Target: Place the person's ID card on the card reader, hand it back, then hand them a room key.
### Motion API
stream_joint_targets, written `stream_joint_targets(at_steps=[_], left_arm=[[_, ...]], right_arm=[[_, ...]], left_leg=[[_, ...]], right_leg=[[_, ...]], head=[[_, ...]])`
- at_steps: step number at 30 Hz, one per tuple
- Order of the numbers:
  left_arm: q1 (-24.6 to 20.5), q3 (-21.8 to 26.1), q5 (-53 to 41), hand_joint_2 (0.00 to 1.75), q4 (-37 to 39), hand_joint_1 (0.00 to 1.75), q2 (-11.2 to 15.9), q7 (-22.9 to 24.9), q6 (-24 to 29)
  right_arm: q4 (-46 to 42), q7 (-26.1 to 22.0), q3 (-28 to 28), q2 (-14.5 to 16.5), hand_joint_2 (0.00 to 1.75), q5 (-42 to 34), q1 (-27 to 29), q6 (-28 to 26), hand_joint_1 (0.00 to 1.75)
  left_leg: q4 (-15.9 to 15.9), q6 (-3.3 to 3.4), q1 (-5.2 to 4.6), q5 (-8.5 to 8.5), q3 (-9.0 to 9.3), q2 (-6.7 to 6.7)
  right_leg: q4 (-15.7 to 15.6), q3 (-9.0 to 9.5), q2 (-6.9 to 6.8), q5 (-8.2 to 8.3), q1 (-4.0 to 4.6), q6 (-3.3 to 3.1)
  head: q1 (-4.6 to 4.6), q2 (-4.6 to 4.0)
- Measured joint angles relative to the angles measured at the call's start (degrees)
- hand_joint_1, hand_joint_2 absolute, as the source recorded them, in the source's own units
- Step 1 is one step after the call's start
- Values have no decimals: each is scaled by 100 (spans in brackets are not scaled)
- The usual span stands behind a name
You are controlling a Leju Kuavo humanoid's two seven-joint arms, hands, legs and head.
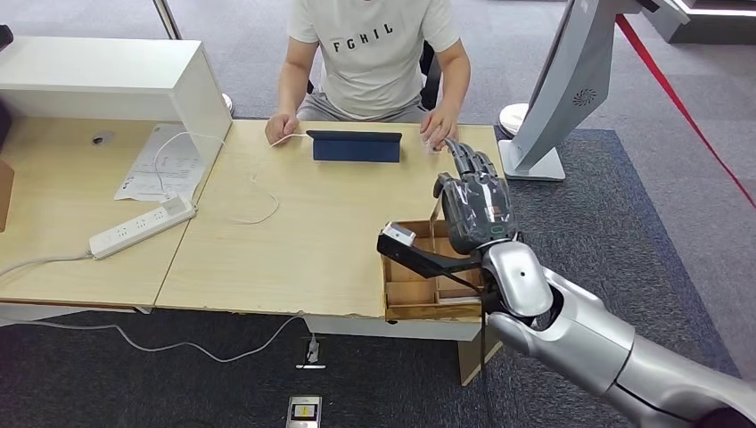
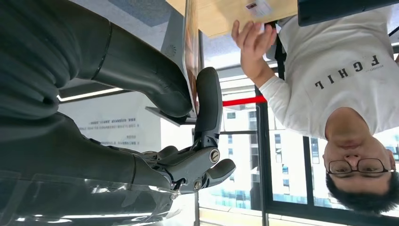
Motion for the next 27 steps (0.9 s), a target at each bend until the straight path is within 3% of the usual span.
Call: stream_joint_targets(at_steps=[13, 27], left_arm=[[0, 0, 159, 0, -2, 0, 55, -223, -363], [7, 2, 398, 0, -2, 0, 89, -143, -414]], right_arm=[[1278, 151, 35, 626, 175, 398, -538, 20, 175], [2540, -304, 141, 1252, 175, 251, -734, -273, 175]], left_leg=[[0, -1, 4, 1, -2, -2], [0, -2, 6, 0, -4, -2]], right_leg=[[1, -2, 0, 0, 4, 0], [1, -5, -1, -1, 5, -1]], head=[[1, 0], [1, 0]])
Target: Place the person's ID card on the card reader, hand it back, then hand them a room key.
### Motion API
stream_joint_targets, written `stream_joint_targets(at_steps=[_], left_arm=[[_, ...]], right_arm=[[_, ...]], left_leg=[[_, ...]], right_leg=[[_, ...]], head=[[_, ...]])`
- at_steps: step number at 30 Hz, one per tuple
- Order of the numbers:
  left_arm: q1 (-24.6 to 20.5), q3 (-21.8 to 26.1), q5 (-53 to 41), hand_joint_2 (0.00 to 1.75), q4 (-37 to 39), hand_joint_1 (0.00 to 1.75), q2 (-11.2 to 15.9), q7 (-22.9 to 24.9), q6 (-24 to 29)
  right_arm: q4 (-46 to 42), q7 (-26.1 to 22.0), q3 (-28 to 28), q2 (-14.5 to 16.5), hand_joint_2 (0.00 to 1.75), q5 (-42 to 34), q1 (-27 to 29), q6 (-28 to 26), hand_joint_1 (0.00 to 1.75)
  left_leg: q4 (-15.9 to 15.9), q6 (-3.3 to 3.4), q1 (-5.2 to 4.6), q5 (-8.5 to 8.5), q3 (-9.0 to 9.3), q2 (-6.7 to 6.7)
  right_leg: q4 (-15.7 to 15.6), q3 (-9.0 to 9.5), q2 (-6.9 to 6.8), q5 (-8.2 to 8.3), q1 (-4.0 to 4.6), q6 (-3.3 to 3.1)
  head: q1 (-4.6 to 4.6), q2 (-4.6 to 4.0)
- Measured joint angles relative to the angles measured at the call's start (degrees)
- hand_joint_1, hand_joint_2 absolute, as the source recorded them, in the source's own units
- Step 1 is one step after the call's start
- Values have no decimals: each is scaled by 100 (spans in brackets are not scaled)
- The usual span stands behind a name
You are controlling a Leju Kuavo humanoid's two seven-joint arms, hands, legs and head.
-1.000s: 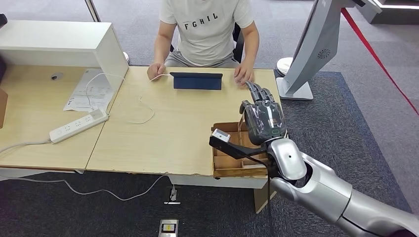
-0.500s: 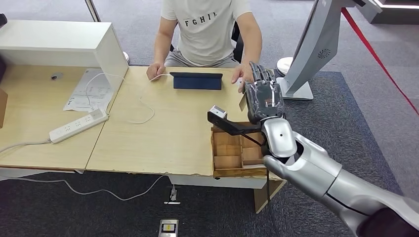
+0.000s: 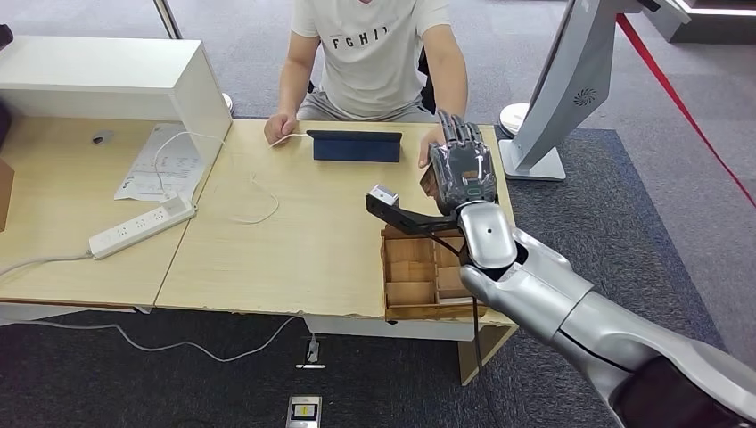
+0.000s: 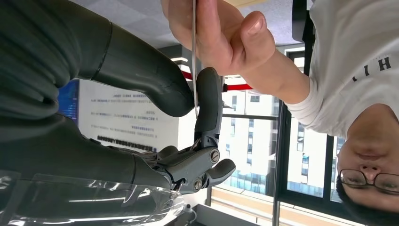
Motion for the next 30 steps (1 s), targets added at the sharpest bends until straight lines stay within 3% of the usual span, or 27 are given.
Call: stream_joint_targets(at_steps=[2, 4, 6, 18, 30], left_arm=[[0, 0, 15, 0, 0, 0, 3, 6, 3], [0, 0, 39, 0, 0, 0, 8, 14, 7], [2, 0, 64, 0, 0, 0, 12, 26, 11], [6, 0, 179, 0, 0, 0, 22, 59, 74], [11, 0, 288, 0, 0, 0, 25, 36, 130]], right_arm=[[166, -44, 22, 82, 175, -5, -7, -57, 100], [302, -61, 41, 150, 87, -13, -9, -96, 13], [428, -86, 68, 210, 0, -16, -13, -129, 0], [1040, -279, 277, 541, 0, -55, -69, -135, 0], [1181, -189, 303, 543, 0, -58, -157, -73, 0]], left_leg=[[0, 0, 1, 0, 0, 0], [0, 0, 1, 0, 0, 0], [0, 0, 1, 0, 0, 0], [0, -1, 2, 1, 0, 1], [1, -1, 2, 1, -1, 2]], right_leg=[[0, 0, 0, 0, 1, 0], [0, 0, 0, 0, 1, 0], [0, 0, 0, 0, 1, 0], [0, -2, 0, 0, 2, 0], [0, -4, 0, 0, 1, 0]], head=[[0, 0], [0, 0], [0, 0], [0, 0], [0, 0]])
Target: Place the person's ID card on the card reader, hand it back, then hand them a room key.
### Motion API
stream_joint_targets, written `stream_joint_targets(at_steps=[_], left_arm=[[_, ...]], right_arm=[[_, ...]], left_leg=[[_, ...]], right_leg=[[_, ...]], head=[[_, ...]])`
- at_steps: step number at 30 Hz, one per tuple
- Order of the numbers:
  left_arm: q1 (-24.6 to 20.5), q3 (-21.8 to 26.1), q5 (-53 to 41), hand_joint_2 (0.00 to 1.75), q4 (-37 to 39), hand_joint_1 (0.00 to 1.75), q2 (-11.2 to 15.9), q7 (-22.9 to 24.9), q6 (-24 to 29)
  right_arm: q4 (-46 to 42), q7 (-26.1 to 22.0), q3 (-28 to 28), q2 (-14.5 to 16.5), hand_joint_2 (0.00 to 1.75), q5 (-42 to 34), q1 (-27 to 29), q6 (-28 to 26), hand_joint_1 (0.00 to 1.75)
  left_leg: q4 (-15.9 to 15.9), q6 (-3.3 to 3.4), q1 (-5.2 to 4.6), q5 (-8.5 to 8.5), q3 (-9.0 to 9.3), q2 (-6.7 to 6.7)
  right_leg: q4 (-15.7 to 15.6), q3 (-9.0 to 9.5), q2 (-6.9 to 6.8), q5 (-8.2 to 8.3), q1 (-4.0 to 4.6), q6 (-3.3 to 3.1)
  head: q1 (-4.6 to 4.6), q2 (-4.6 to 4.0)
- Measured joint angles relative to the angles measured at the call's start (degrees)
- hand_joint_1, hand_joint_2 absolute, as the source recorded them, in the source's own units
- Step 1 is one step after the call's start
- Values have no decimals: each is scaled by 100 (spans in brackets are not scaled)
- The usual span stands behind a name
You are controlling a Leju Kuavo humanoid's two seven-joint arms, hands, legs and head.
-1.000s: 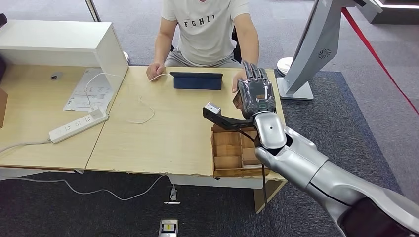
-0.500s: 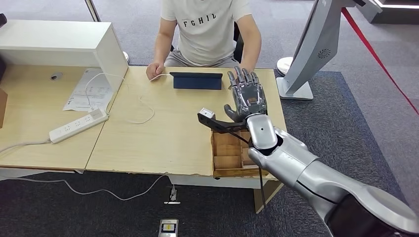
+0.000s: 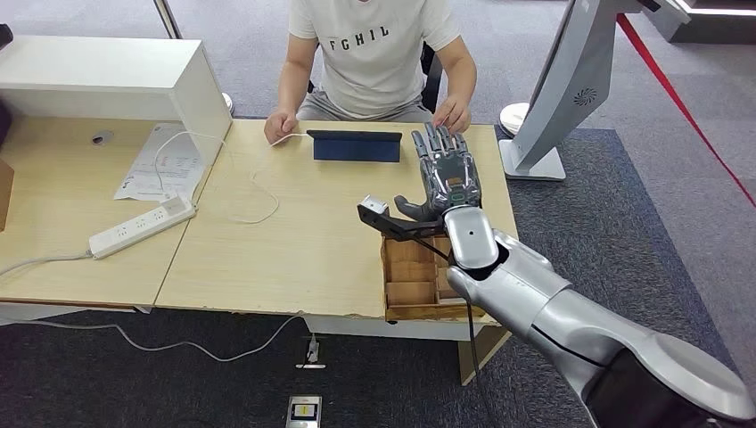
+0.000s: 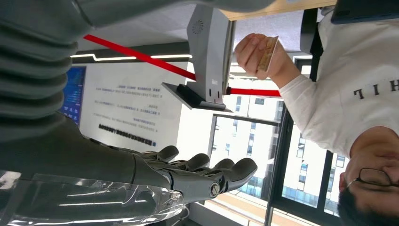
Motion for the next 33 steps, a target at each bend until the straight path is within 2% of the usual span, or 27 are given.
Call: stream_joint_targets(at_steps=[6, 8, 10, 12, 17, 20, 24, 28, 31, 33], left_arm=[[0, 0, 16, 0, 0, 0, 3, -9, 6], [5, 0, 130, 0, 0, 0, 5, -38, 28], [20, 1, 468, 0, 0, 0, 13, -122, 111], [42, 3, 774, 0, 0, 0, 20, -191, 203], [34, 4, 1013, 0, 1, 0, 14, -204, 368], [37, 4, 1084, 0, 2, 0, -2, -247, 497], [36, 4, 1113, 0, 2, 0, -39, -359, 641], [19, 4, 1064, 0, 1, 0, -80, -416, 702], [0, 4, 1025, 0, 1, 0, -118, -438, 754], [-11, 4, 1024, 0, 0, 0, -142, -441, 783]], right_arm=[[25, 65, 6, -40, 0, 5, -47, 38, 0], [16, 371, 0, -254, 0, 15, -118, 50, 0], [-583, 767, -534, -1348, 0, 767, 34, 898, 0], [-1330, 903, -1377, -2447, 0, 1689, 451, 1919, 0], [-2231, 905, -2972, -3332, 0, 2121, 1636, 2396, 0], [-2736, 905, -4044, -3740, 0, 2309, 2577, 2542, 0], [-3296, 905, -5625, -4053, 0, 2216, 4153, 2232, 0], [-3462, 905, -6882, -4092, 0, 1795, 5508, 1411, 0], [-3290, 886, -7333, -3990, 0, 1246, 6243, 634, 0], [-2934, 799, -7313, -3813, 0, 296, 6524, -196, 0]], left_leg=[[0, 0, 0, 0, 0, 0], [5, 0, 0, 0, 9, -3], [23, 2, 6, 0, 21, -26], [36, 6, 13, -2, 23, -46], [37, 13, 14, -11, 30, -33], [37, 14, 18, -11, 27, -62], [36, 13, 21, -13, 19, -97], [33, 9, 23, -18, 16, -92], [32, 4, 27, -21, 18, -87], [31, -1, 34, -25, 23, -72]], right_leg=[[0, 0, 0, 0, 0, 0], [-1, -4, -2, 1, 0, 0], [-12, 1, -26, 6, 6, 2], [-24, 12, -48, 11, 14, 3], [-33, 14, -37, 10, 16, 5], [-36, 23, -63, 5, 20, 9], [-38, 31, -84, -4, 24, 8], [-38, 21, -84, -9, 25, 3], [-39, 19, -82, -17, 30, -3], [-39, 17, -70, -22, 36, -10]], head=[[1, 0], [-1, 0], [-1, 0], [2, 0], [-2, 0], [-2, 0], [1, 0], [-4, 0], [-3, 0], [-2, 0]])
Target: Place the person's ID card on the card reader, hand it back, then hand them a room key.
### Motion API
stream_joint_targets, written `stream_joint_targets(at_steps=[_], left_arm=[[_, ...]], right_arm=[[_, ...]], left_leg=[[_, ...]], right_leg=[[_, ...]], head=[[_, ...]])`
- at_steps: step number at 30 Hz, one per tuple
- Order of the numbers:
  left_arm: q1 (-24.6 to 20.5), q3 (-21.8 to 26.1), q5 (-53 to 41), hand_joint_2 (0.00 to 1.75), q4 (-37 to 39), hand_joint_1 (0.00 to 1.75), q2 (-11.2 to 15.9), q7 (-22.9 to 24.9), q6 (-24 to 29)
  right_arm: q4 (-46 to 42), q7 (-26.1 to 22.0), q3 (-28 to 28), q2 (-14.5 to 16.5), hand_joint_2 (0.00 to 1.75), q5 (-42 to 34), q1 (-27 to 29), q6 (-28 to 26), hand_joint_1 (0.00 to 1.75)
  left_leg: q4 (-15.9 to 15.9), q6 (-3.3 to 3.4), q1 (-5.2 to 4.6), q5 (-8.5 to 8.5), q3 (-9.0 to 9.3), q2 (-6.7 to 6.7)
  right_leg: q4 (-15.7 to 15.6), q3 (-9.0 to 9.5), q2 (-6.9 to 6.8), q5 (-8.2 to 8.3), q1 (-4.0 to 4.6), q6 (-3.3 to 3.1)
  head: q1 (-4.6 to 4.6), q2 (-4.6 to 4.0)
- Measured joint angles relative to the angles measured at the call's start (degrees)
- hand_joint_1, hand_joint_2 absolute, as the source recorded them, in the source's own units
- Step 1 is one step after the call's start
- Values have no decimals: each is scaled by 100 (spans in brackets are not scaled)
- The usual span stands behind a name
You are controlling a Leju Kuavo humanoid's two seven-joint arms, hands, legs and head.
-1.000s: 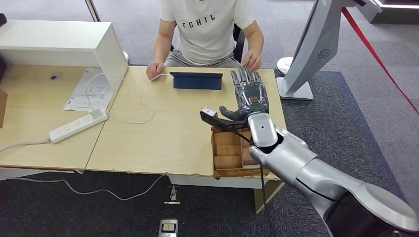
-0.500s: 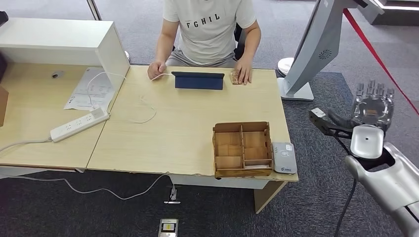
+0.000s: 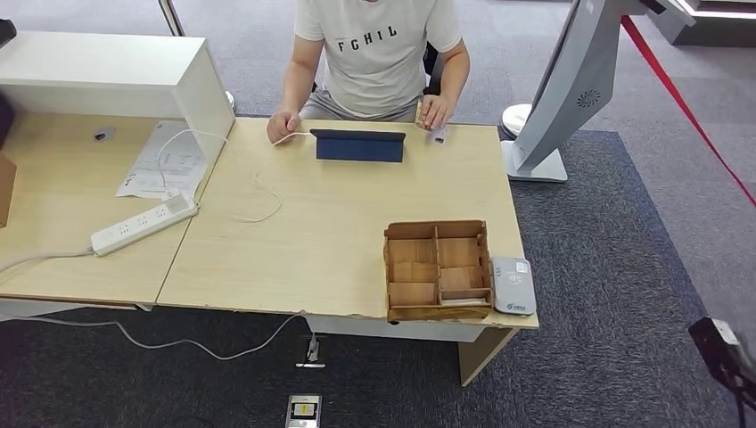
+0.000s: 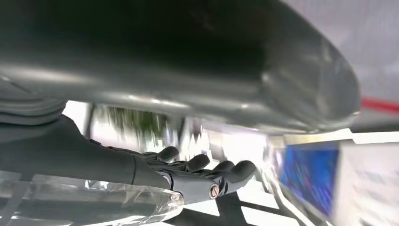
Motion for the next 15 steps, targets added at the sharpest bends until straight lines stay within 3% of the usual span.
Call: stream_joint_targets(at_steps=[3, 6, 10, 15], left_arm=[[-12, 0, -8, 0, 0, 0, -24, 18, 10], [-17, 0, -53, 0, 0, 0, -30, 29, 9], [-28, 0, -162, 0, 0, 0, -31, -11, 20], [-39, 0, -300, 0, 0, 0, -31, -31, 72]], right_arm=[[778, -589, 286, 448, 0, -2035, 171, -1277, 0], [1643, -1560, 456, 1053, 0, -3472, 188, -1838, 0], [2639, -2505, 414, 1978, 0, -4168, 54, -1899, 0], [3663, -2766, 85, 2997, 0, -4470, -189, -1902, 0]], left_leg=[[-1, -7, 10, -5, 9, 35], [-8, -11, 15, -6, 13, 59], [-17, -24, 23, -8, 22, 74], [-23, -32, 30, -6, 26, 75]], right_leg=[[0, -3, 22, 0, 10, -8], [3, -7, 36, 2, 16, -19], [7, -10, 51, 3, 25, -34], [10, -9, 53, 1, 32, -41]], head=[[-2, 0], [-3, 0], [-3, 0], [-2, 0]])
